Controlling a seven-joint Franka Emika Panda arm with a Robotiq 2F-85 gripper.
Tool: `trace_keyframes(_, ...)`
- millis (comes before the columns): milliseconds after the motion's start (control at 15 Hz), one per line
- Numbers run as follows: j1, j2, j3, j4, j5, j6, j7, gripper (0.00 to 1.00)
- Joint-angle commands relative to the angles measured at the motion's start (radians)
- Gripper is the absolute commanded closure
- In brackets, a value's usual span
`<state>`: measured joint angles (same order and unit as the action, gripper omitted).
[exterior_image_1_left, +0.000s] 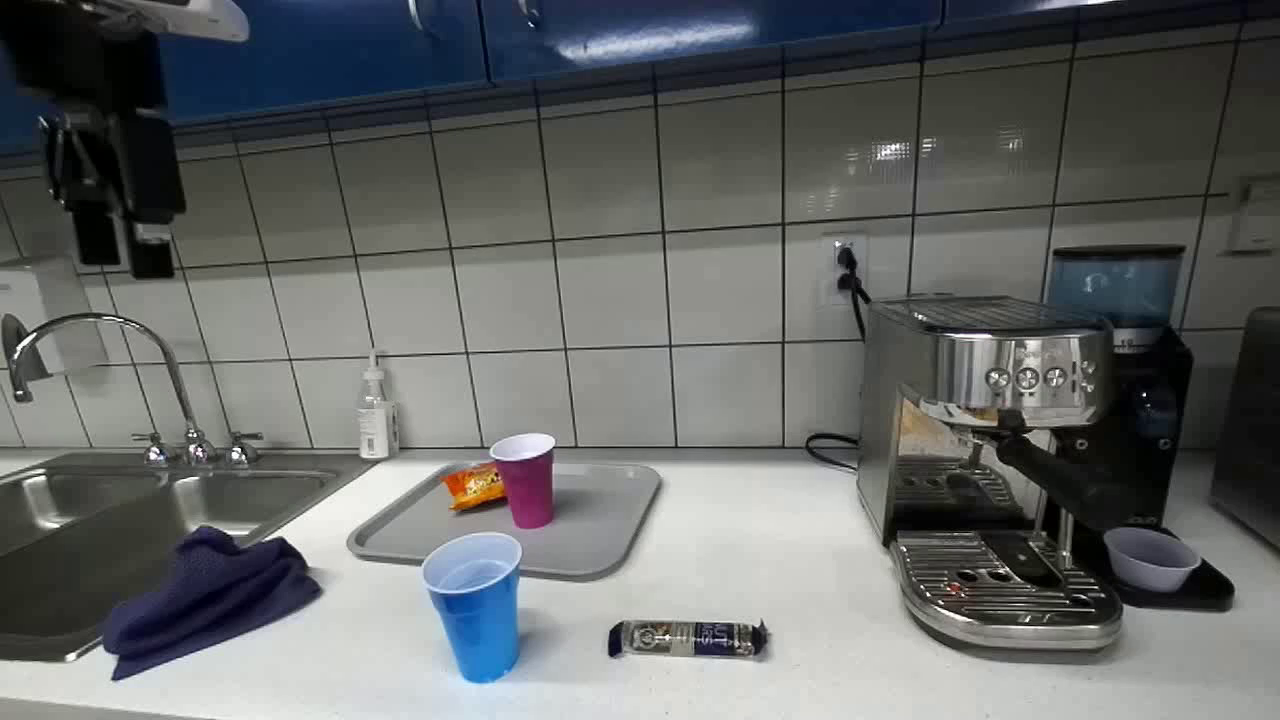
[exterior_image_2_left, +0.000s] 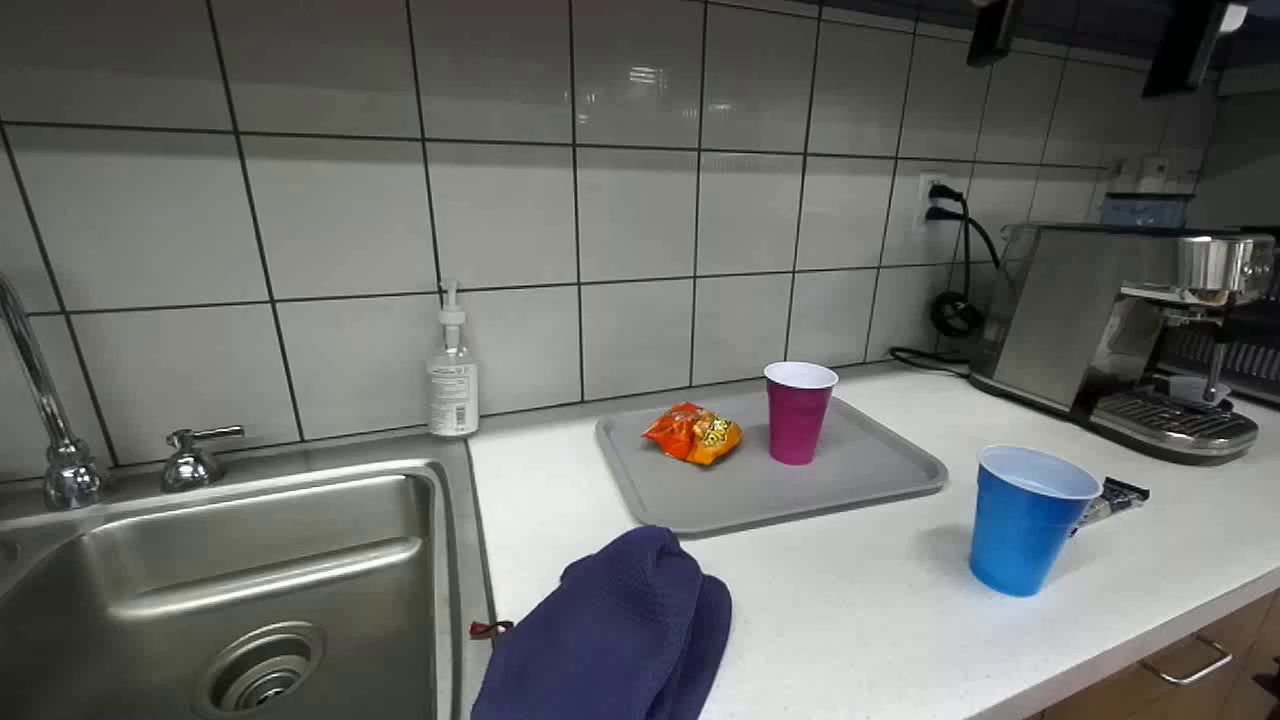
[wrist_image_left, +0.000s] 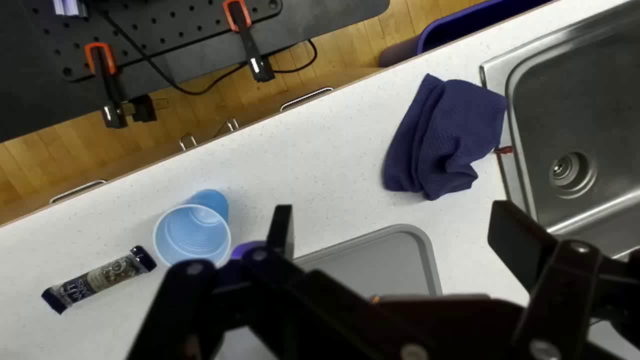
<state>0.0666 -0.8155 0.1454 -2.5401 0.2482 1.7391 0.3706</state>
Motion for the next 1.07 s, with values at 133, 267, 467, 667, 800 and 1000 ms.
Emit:
trace_keyframes(133,-0.016,0.001,0.011,0.003,0.008,-0.004,-0.009,0.0)
trace_keyframes(267,-0.016,0.001,0.011,0.003,0.008,-0.004,-0.009,0.0)
trace_keyframes(467,-0.016,0.001,0.011,0.003,0.008,-0.004,-0.009,0.0)
trace_keyframes(667,-0.016,0.001,0.011,0.003,0.008,-0.004,-0.009,0.0)
trace_keyframes(800,-0.016,0.001,0.011,0.003,0.008,-0.004,-0.009,0.0)
trace_keyframes(1000,-0.019,0.013,0.022,-0.016,-0.007,0.024,-0.016,0.0)
